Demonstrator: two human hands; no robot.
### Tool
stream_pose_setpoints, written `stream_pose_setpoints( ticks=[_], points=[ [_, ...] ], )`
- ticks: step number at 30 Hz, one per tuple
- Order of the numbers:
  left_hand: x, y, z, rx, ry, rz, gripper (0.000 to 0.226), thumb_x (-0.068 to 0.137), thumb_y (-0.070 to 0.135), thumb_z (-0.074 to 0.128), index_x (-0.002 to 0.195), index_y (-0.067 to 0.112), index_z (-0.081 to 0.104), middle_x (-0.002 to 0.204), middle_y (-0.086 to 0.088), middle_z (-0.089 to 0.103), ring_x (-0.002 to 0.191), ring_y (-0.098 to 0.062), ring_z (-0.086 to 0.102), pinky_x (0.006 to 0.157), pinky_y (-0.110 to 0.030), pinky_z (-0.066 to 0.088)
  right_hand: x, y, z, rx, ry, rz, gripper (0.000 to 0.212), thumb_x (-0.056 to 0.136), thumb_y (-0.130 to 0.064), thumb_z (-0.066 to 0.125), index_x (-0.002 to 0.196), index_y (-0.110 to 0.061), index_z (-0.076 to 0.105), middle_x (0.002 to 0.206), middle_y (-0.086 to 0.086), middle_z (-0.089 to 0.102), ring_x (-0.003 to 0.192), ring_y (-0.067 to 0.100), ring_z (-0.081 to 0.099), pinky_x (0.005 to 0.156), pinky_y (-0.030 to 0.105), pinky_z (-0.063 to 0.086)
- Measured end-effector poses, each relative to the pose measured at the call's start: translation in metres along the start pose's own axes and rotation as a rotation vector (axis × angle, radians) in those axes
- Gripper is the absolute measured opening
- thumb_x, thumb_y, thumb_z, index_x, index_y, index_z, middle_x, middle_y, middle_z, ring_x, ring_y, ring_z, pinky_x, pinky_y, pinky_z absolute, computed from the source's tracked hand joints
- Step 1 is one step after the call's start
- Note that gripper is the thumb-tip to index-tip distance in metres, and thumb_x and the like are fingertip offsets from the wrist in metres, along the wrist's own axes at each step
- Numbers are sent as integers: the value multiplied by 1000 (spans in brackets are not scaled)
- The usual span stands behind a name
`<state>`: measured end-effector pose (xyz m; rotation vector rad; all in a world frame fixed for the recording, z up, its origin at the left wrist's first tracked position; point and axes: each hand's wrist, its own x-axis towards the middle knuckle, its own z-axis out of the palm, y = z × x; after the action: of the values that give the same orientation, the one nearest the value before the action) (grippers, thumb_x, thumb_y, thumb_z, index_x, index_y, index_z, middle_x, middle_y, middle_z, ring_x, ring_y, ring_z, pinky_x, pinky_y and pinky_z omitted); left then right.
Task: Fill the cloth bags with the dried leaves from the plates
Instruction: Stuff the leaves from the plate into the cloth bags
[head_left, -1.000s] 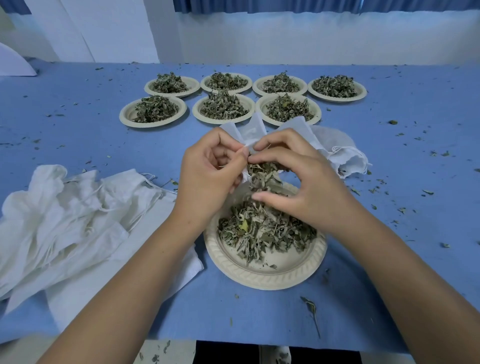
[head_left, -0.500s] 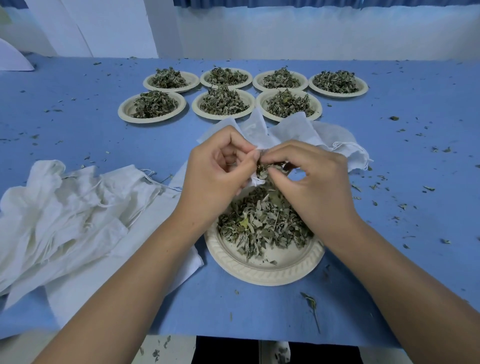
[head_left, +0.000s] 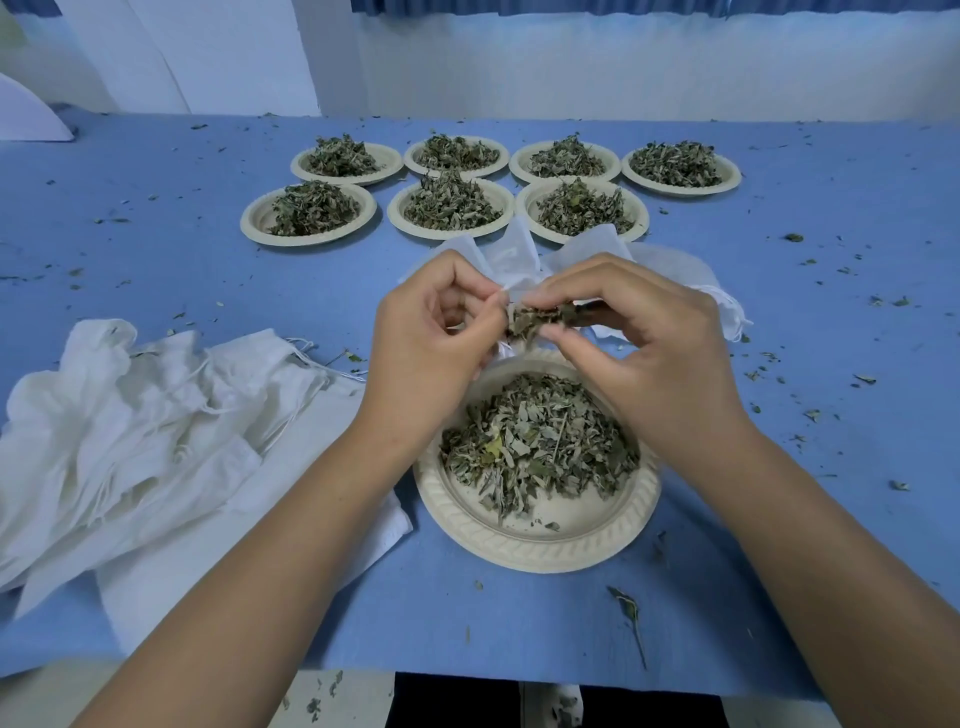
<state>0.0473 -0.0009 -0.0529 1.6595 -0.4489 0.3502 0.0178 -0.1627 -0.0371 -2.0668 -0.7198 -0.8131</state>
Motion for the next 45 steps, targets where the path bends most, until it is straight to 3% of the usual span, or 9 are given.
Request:
stream_pose_setpoints(
  ticks=[7, 11, 15, 21, 27, 33, 39, 42, 45],
  points=[
    [-5, 2, 2, -68, -108, 41, 15, 91, 3, 65, 80, 13, 59, 57, 5, 59, 42, -2, 51, 42, -13, 39, -3, 2, 14, -193, -2, -26, 15, 71, 11, 68, 78, -1, 73, 75, 7, 70, 74, 22, 64, 66, 32, 50],
    [-2, 1, -1, -52, -19, 57, 18, 91, 5, 64, 78, 18, 60, 57, 3, 57, 44, -1, 48, 44, -14, 39, -1, 1, 9, -137, -67, 85, 25, 75, -10, 77, 99, -10, 71, 95, -7, 64, 92, 10, 43, 85, 11, 35],
    [-1, 3, -2, -59, 20, 53, 20, 91, 6, 65, 77, 19, 59, 56, 6, 58, 41, -2, 46, 42, -15, 38, -1, -4, 2, -224, 107, 39, 10, 77, -22, 76, 82, -16, 71, 83, -17, 60, 96, 12, 48, 91, 29, 29],
    [-3, 6, -1, -85, -56, 91, 20, 90, 7, 66, 77, 22, 61, 59, 6, 59, 45, 0, 49, 45, -13, 40, -6, -6, 12, -233, -307, 27, 33, 92, -14, 42, 61, -25, 46, 65, -24, 46, 127, 15, 44, 111, 41, 12],
    [-1, 3, -1, -63, 24, 41, 22, 89, 6, 66, 75, 22, 61, 56, 9, 57, 45, 0, 47, 46, -13, 39, -2, -4, -4, -246, 5, -56, 34, 90, -20, 40, 75, -14, 71, 82, -11, 69, 114, 15, 52, 103, 37, 16],
    [-3, 7, 0, -70, -30, 91, 22, 88, 5, 66, 76, 22, 60, 61, 8, 62, 50, 1, 51, 50, -13, 42, -9, -4, 15, -359, -449, -22, 49, 97, -42, 24, 92, -22, 68, 106, -11, 67, 137, 17, 31, 114, 50, 4],
    [1, 4, -2, -47, 147, 31, 23, 91, 4, 63, 74, 18, 57, 50, 10, 54, 42, -2, 46, 45, -17, 41, 0, 2, -11, -188, 32, -36, 37, 92, -23, 46, 66, -9, 68, 71, -3, 66, 94, 19, 60, 96, 39, 29],
    [1, 4, -5, -54, 215, 27, 23, 92, 6, 63, 74, 19, 56, 52, 8, 54, 42, -7, 44, 43, -21, 40, 7, 6, -26, 68, -455, 161, 18, 78, -30, 75, 74, -13, 70, 82, -2, 66, 80, 13, 62, 85, 36, 45],
    [1, 5, -5, -48, 215, 27, 22, 92, 7, 63, 74, 19, 57, 51, 7, 53, 42, -7, 43, 43, -21, 39, 5, 10, -23, 15, -821, 266, 45, 63, -38, 84, 105, -34, 69, 113, -15, 59, 107, 3, 55, 97, 27, 41]
  ],
)
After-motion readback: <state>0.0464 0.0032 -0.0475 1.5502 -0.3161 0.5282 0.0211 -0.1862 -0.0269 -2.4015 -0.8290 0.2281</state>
